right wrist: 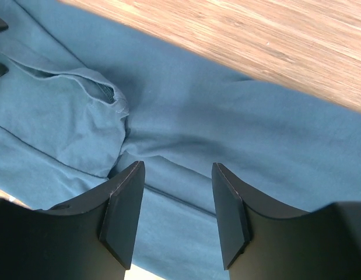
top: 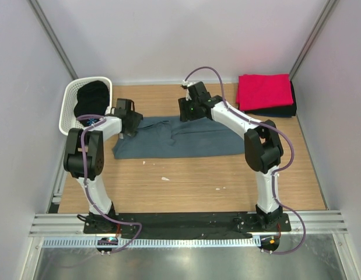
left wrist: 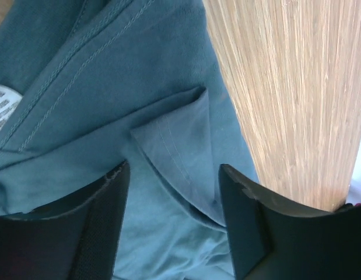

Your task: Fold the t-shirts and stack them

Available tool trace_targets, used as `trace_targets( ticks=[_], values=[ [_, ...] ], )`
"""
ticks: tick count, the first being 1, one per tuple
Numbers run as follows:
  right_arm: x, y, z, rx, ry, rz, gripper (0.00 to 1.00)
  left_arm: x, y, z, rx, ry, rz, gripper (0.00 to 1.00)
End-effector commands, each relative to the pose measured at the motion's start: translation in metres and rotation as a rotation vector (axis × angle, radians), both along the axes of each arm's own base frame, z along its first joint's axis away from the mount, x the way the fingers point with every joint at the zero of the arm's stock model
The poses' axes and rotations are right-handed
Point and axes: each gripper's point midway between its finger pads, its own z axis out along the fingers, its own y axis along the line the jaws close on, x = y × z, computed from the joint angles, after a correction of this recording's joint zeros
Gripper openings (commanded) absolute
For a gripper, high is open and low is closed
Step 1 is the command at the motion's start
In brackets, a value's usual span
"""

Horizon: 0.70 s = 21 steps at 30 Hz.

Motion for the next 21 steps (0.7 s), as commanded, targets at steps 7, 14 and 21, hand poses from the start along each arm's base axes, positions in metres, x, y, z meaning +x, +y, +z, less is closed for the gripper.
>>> trace_targets(
  ticks=[7, 14, 21],
  values=[
    [-0.002, 0.019, 0.014, 0.124, 0.0, 0.025, 0.54, 0.031, 0.002, 0.014, 0.023, -0.098, 0.032, 0.23],
    [-0.012, 0.054, 0.014, 0.312, 0.04, 0.107, 0.53, 0.037, 0.002, 0.018, 0.043, -0.113, 0.011, 0.14],
    [0.001, 0.059, 0.001, 0.293, -0.003, 0.122, 0.53, 0.039, 0.005, 0.007, 0.066, -0.094, 0.013, 0.04]
  ],
)
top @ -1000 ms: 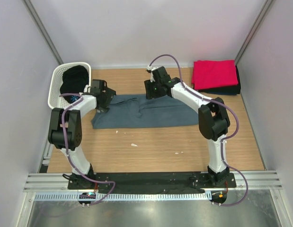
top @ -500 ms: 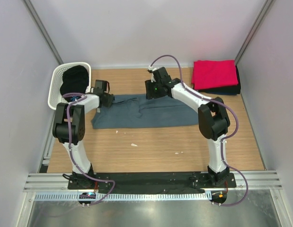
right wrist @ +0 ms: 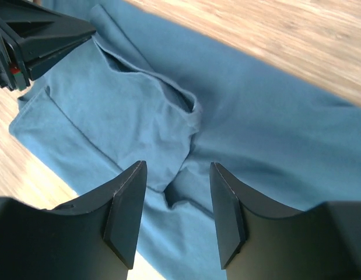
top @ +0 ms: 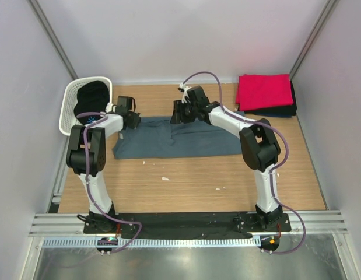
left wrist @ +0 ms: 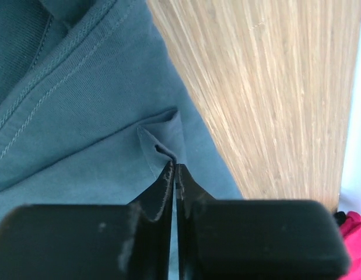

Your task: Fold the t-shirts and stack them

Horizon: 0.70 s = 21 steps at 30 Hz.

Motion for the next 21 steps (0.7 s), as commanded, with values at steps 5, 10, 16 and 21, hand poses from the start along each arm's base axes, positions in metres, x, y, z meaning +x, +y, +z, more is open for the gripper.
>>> trace_targets(
  ticks=[5, 10, 16, 21],
  values=[
    [0.023, 0.013, -0.003, -0.022, -0.093, 0.035, 0.5, 0.014, 0.005, 0.001, 0.05, -0.032, -0.001, 0.0],
    [0.027, 0.018, -0.004, -0.021, -0.124, 0.071, 0.5, 0.02, 0.007, 0.012, 0.079, -0.063, -0.017, 0.0],
    [0.026, 0.03, -0.008, 0.034, -0.118, 0.088, 0.5, 0.036, 0.005, 0.023, 0.108, -0.096, -0.054, 0.0],
    [0.031, 0.028, -0.015, 0.019, -0.111, 0.043, 0.48, 0.051, 0.0, 0.029, 0.135, -0.127, -0.091, 0.0]
  ],
)
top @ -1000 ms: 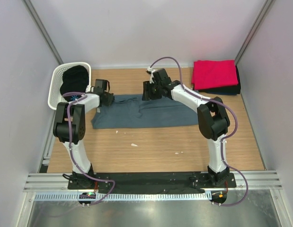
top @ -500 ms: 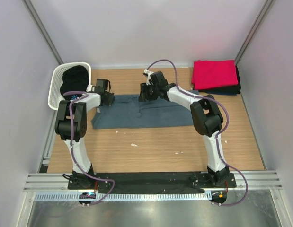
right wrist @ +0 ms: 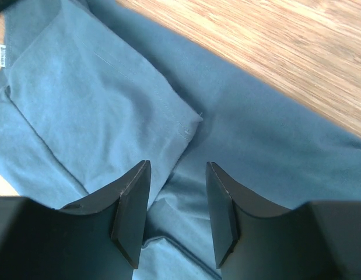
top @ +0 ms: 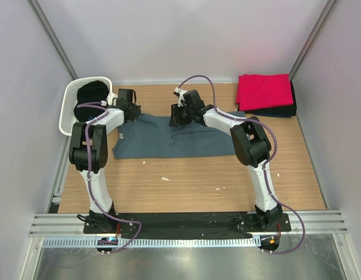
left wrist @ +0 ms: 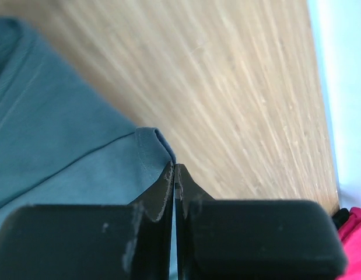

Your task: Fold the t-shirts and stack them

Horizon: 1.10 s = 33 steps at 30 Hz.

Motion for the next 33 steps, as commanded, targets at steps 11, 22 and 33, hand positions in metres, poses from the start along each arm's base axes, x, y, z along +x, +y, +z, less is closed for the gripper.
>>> trace_targets(
  ticks=[11, 22, 33],
  values=[
    [0.022, -0.006, 0.024, -0.004, -0.089, -0.121, 0.39, 0.039, -0.016, 0.013, 0.123, -0.1, -0.12, 0.04],
    [0.024, 0.016, 0.015, 0.073, -0.028, -0.078, 0.4, 0.032, -0.013, 0.03, 0.254, -0.114, -0.152, 0.02],
    [0.028, 0.022, -0.009, 0.041, 0.028, -0.121, 0.39, 0.028, -0.009, 0.03, 0.278, -0.102, -0.158, 0.01]
  ],
)
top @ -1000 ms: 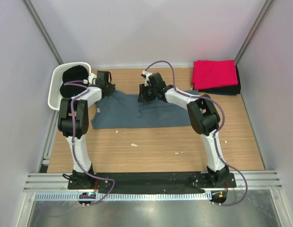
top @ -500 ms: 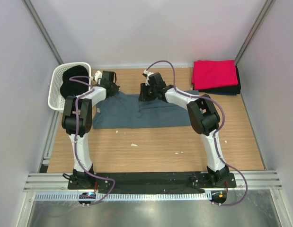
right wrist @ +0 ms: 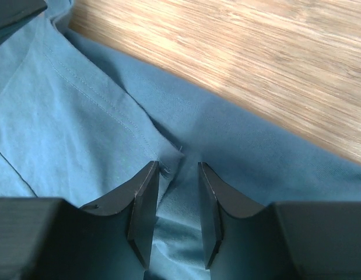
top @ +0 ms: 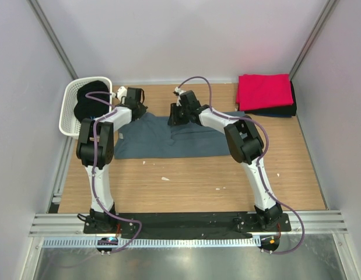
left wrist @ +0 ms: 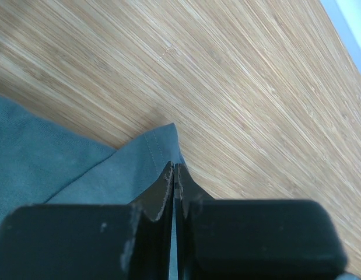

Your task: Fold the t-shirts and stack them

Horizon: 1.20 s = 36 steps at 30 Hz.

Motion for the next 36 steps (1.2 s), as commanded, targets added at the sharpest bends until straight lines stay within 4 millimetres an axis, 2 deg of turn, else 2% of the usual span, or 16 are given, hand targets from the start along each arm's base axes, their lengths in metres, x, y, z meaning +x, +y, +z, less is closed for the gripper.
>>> trace_targets(
  ticks=[1, 7, 10, 16, 17, 20, 23, 24, 25, 27, 33, 36],
  values=[
    [0.007, 0.011, 0.018, 0.033, -0.032, -0.016, 0.38, 0.007, 0.008, 0.041, 0.035, -0.085, 0.012, 0.02],
    [0.006, 0.019, 0.025, 0.09, -0.034, -0.007, 0.34, 0.006, 0.009, 0.044, 0.047, -0.089, 0.007, 0.01],
    [0.006, 0.022, 0.027, 0.11, -0.028, -0.003, 0.33, 0.006, 0.011, 0.046, 0.057, -0.09, 0.009, 0.06],
    [0.004, 0.023, 0.02, 0.101, -0.011, 0.0, 0.28, 0.005, 0.017, 0.053, 0.101, -0.088, 0.009, 0.27],
    [0.005, 0.024, 0.021, 0.1, -0.012, 0.001, 0.27, 0.006, 0.019, 0.056, 0.11, -0.091, 0.006, 0.37],
    [0.005, 0.021, 0.02, 0.074, -0.023, 0.001, 0.27, 0.007, 0.017, 0.055, 0.113, -0.087, -0.002, 0.51],
    [0.005, 0.018, 0.021, 0.056, -0.034, 0.004, 0.17, 0.012, 0.014, 0.057, 0.101, -0.092, -0.01, 0.52],
    [0.006, 0.017, 0.023, 0.054, -0.037, 0.0, 0.08, 0.015, 0.012, 0.053, 0.096, -0.086, -0.011, 0.53],
    [0.006, 0.017, 0.024, 0.052, -0.042, -0.002, 0.03, 0.017, 0.011, 0.051, 0.092, -0.085, -0.011, 0.53],
    [0.008, 0.014, 0.029, 0.048, -0.058, -0.009, 0.01, 0.019, 0.009, 0.043, 0.081, -0.069, -0.012, 0.53],
    [0.013, 0.002, 0.054, 0.028, -0.144, -0.051, 0.01, 0.024, 0.008, 0.034, 0.096, -0.052, -0.015, 0.53],
    [0.013, 0.001, 0.06, 0.022, -0.157, -0.046, 0.01, 0.026, 0.01, 0.032, 0.108, -0.046, -0.017, 0.53]
  ],
)
